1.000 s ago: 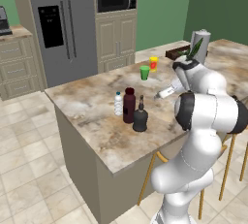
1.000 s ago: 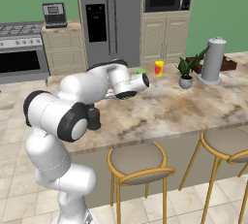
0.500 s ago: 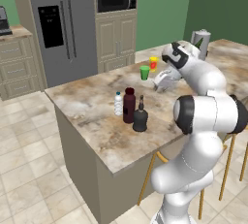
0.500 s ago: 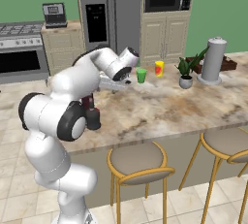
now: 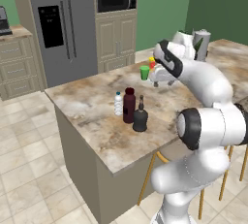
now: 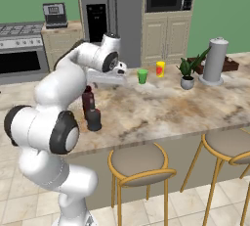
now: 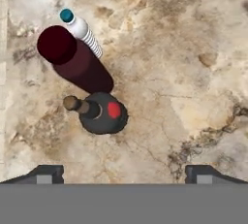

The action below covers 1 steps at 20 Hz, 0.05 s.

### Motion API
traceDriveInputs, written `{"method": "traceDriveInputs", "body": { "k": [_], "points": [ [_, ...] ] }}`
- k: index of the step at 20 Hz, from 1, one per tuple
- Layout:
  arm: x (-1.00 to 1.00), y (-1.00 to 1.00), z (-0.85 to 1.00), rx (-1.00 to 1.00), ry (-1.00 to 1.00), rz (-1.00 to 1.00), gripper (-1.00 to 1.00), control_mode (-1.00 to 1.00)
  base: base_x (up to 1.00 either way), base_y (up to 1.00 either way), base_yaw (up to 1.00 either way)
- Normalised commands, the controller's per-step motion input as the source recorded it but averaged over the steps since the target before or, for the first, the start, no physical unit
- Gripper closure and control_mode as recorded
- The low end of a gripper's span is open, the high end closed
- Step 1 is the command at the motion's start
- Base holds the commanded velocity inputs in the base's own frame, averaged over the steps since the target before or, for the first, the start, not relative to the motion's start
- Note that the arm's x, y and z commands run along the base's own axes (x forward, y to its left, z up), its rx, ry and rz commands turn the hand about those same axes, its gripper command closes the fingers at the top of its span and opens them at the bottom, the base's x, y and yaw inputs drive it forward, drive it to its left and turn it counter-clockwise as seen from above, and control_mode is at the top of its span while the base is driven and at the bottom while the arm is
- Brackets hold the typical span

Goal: Place the drinks on the dining counter in a tight cluster.

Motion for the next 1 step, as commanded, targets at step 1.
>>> {"method": "traceDriveInputs", "body": {
  "k": [1],
  "points": [
    [-0.91, 0.0, 0.21, -0.18, 0.0, -0.25, -1.0, -1.0, 0.0, 0.0, 0.0]
  ]
}}
